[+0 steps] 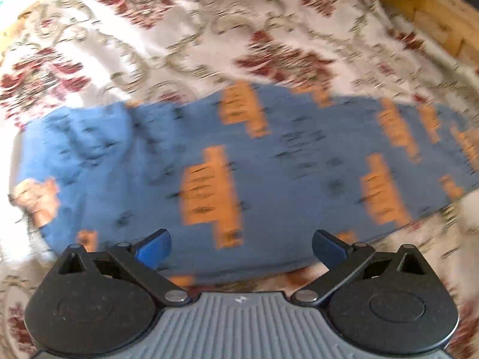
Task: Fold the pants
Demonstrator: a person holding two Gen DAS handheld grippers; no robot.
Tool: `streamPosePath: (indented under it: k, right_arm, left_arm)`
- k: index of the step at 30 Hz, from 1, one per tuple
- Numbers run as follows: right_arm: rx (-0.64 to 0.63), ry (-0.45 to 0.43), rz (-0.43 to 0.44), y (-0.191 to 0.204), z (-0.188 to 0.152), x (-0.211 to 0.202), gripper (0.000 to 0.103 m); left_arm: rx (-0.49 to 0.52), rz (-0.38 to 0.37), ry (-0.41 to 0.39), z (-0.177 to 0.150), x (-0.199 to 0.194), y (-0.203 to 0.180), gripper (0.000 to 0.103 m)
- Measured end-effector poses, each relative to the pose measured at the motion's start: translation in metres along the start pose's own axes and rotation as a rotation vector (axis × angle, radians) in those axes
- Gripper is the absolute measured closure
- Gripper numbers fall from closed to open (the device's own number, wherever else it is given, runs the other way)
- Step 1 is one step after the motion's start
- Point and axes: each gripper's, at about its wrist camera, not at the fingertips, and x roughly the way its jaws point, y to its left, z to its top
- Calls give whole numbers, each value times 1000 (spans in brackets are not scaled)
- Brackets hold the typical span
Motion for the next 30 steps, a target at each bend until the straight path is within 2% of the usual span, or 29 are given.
streamPosePath:
  k: [4,7,11,13,18,21,24,28,30]
  right_arm:
    - [195,-36,75,-28,4,3,1]
    - [328,-37,130,-46,1,10,1]
    - [443,-96,192,-59,3,11,1]
    - [486,-119,209,-64,3,14,6]
    - [477,-133,138,-68,4,18,24]
    - [483,-144,91,-64,4,25,33]
    - [472,-147,86,-60,3,28,36]
    - [500,-154,88,-62,0,28,42]
    - [509,-155,87,-64,-1,30,45]
  left_arm:
    - [38,-95,1,44,-3,-51,0]
    - [135,-152,11,83,-8,-96,0]
    - [296,-172,41,126,-7,-157,0]
    - [366,-162,53,143,-3,-185,0]
    - [511,-166,159,182,13,-250,0]
    - [619,-194,180,188,26,-283,0]
    - [659,-305,189,183,40,-308,0]
    - [583,-505,271,173,69,-323,0]
    - [538,-554,308,169,83,-324,0]
